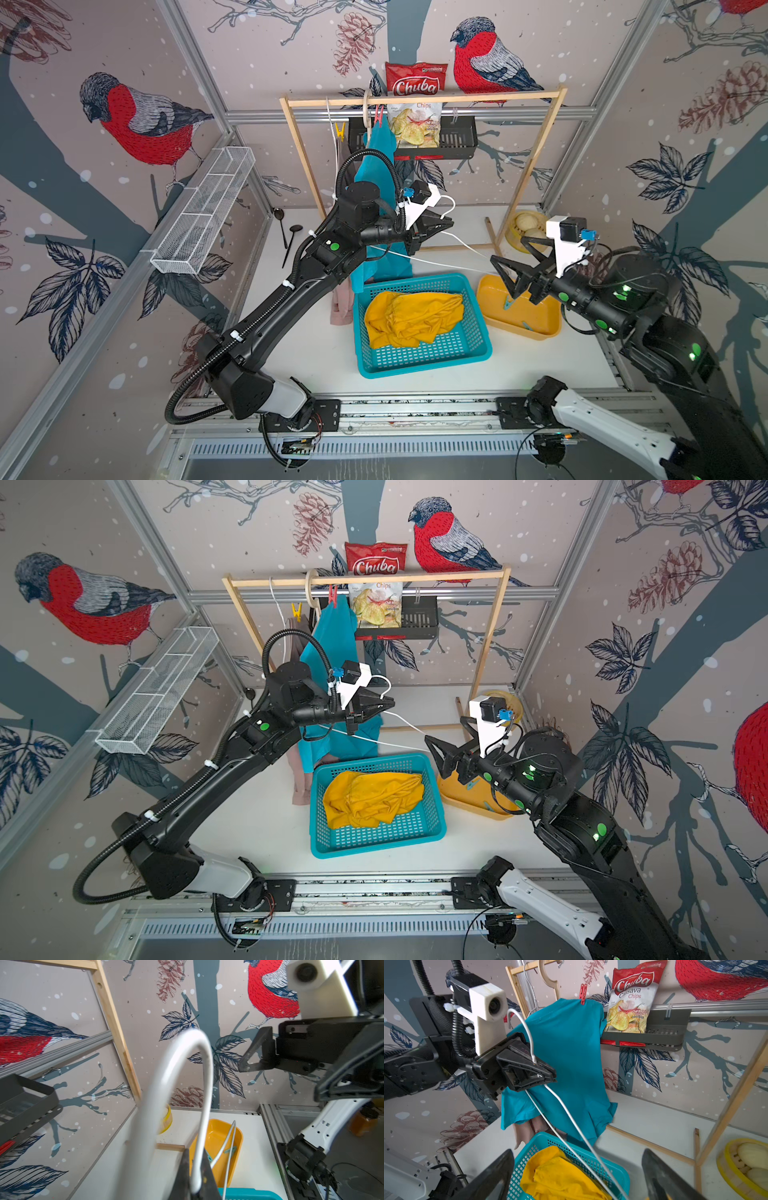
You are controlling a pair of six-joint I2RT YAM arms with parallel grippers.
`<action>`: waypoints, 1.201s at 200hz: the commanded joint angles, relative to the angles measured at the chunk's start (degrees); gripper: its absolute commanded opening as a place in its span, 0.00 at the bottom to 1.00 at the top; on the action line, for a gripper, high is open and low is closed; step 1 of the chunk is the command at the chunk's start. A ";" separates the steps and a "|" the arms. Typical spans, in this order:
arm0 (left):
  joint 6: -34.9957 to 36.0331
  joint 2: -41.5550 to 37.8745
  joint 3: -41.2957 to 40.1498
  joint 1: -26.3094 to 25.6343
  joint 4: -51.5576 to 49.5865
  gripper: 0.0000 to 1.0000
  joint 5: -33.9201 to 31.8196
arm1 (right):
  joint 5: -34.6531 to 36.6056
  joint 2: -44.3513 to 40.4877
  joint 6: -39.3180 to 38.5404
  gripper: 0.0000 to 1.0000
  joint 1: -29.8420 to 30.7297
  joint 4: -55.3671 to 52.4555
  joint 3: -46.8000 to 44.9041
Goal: Remove the clothespins securing t-shirts to the hanger
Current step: Place the hanger on the clothes rail.
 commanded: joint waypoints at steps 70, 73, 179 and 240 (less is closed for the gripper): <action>-0.04 -4.74 -3.00 1.83 -1.59 0.00 6.23 | -9.40 3.25 -6.02 0.74 -0.65 -7.27 -2.44; -0.15 -4.76 -3.00 1.87 -1.52 0.00 6.47 | -9.28 2.94 -6.10 0.73 -0.73 -6.84 -2.85; -4.39 -4.84 -2.81 2.05 1.96 0.00 11.64 | -12.71 2.39 -8.66 0.18 -1.99 -5.45 -6.61; -8.19 -3.92 -4.83 2.05 7.41 0.42 9.85 | -10.72 -1.65 -6.04 0.00 -2.08 -8.83 -5.21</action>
